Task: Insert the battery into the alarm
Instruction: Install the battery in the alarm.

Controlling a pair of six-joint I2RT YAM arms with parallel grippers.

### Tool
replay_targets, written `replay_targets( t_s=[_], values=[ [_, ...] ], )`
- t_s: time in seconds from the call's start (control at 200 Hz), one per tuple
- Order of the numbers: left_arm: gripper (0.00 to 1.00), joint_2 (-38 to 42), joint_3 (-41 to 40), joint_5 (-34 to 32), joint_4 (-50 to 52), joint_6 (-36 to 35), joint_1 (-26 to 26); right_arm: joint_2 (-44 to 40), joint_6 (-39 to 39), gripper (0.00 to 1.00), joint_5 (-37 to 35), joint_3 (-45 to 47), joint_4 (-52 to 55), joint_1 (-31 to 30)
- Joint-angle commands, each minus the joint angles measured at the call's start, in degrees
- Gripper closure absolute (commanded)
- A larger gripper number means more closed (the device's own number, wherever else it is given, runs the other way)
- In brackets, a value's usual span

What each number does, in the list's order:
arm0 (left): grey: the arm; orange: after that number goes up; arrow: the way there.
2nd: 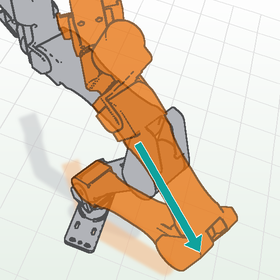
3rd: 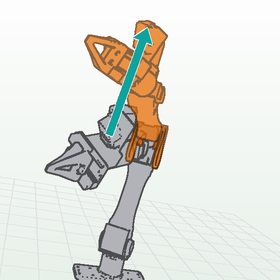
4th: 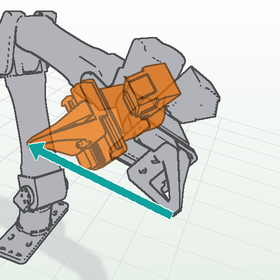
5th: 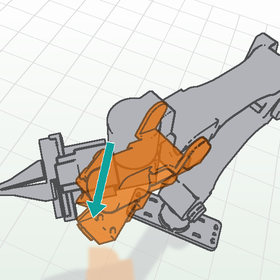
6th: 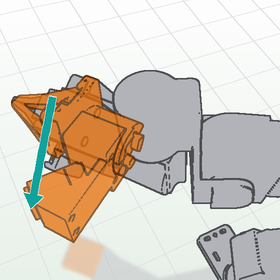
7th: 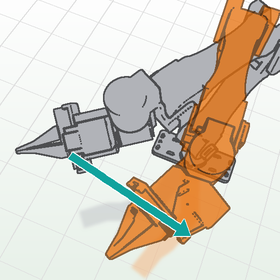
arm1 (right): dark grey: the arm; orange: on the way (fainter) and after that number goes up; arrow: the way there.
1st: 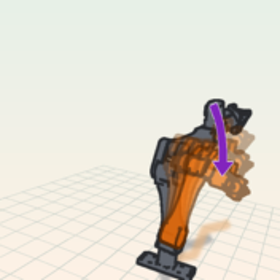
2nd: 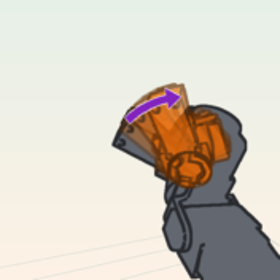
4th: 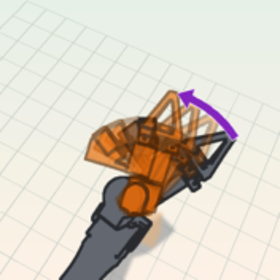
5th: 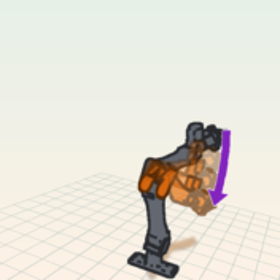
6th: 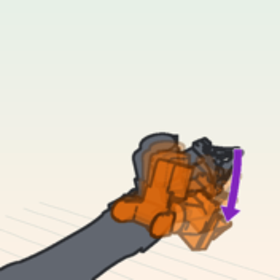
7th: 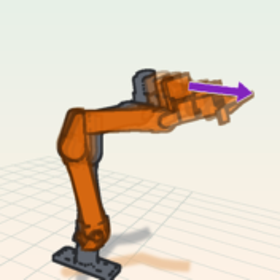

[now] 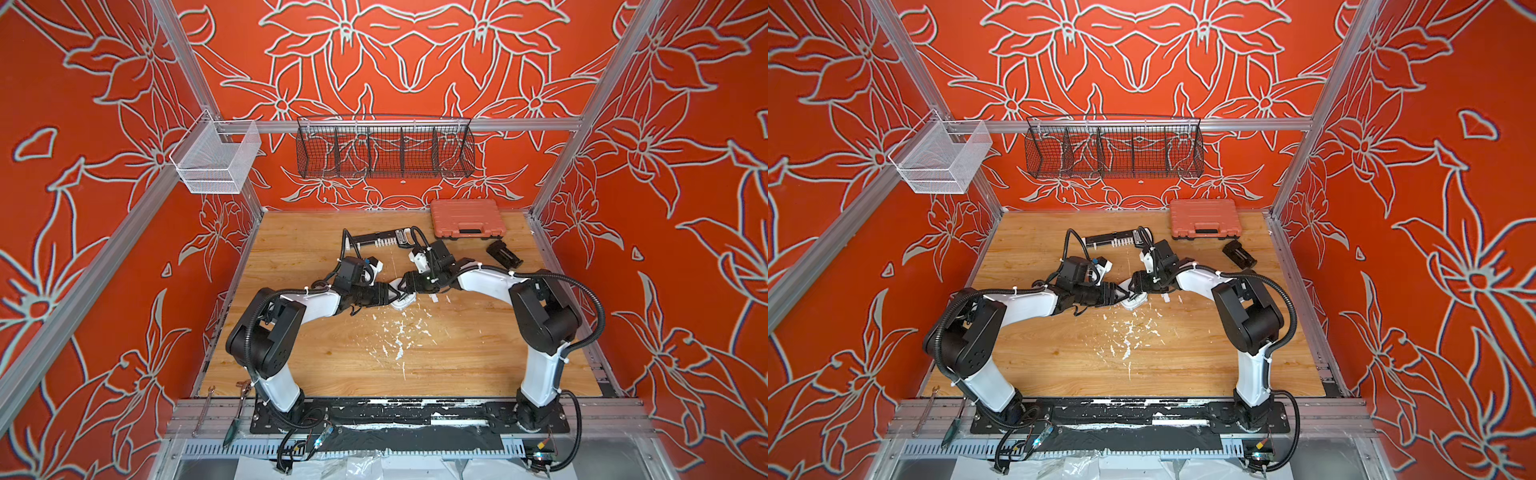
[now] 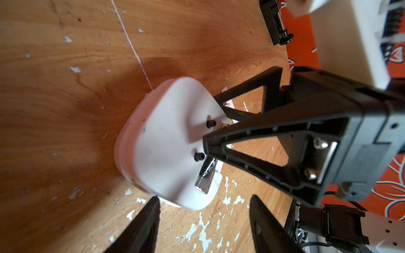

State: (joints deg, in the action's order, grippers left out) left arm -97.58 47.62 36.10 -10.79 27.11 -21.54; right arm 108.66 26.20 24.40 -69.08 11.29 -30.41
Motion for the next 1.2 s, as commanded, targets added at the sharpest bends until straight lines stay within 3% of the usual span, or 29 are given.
replay_targets(
  t_s=[0.0,0.17,0.385,0.656,0.861,1.196],
  values=[
    [0.37,0.0,1.3,1.0,1.3,-1.5,0.6,-2.4,3.4,0.32,-1.2,1.3,-0.8,-0.5],
    [0.37,2.0,1.3,0.2,4.5,-1.2,0.7,-5.7,0.6,0.32,-8.0,1.1,1.4,-0.8],
    [0.38,5.8,0.8,-6.5,10.2,2.2,0.7,-9.5,-6.5,0.31,-13.1,-1.8,6.0,-0.8],
    [0.38,4.6,3.8,-11.2,15.4,11.1,0.1,-8.8,-16.9,0.45,-13.9,-6.6,15.8,-2.9],
    [0.39,3.6,4.6,-12.4,14.7,16.8,-0.4,-7.5,-15.5,0.57,-14.0,-6.2,16.0,-3.9],
    [0.43,0.1,7.7,-11.1,16.5,15.9,-1.2,-4.9,-13.2,0.70,-17.3,-7.6,17.8,-6.3]
  ],
)
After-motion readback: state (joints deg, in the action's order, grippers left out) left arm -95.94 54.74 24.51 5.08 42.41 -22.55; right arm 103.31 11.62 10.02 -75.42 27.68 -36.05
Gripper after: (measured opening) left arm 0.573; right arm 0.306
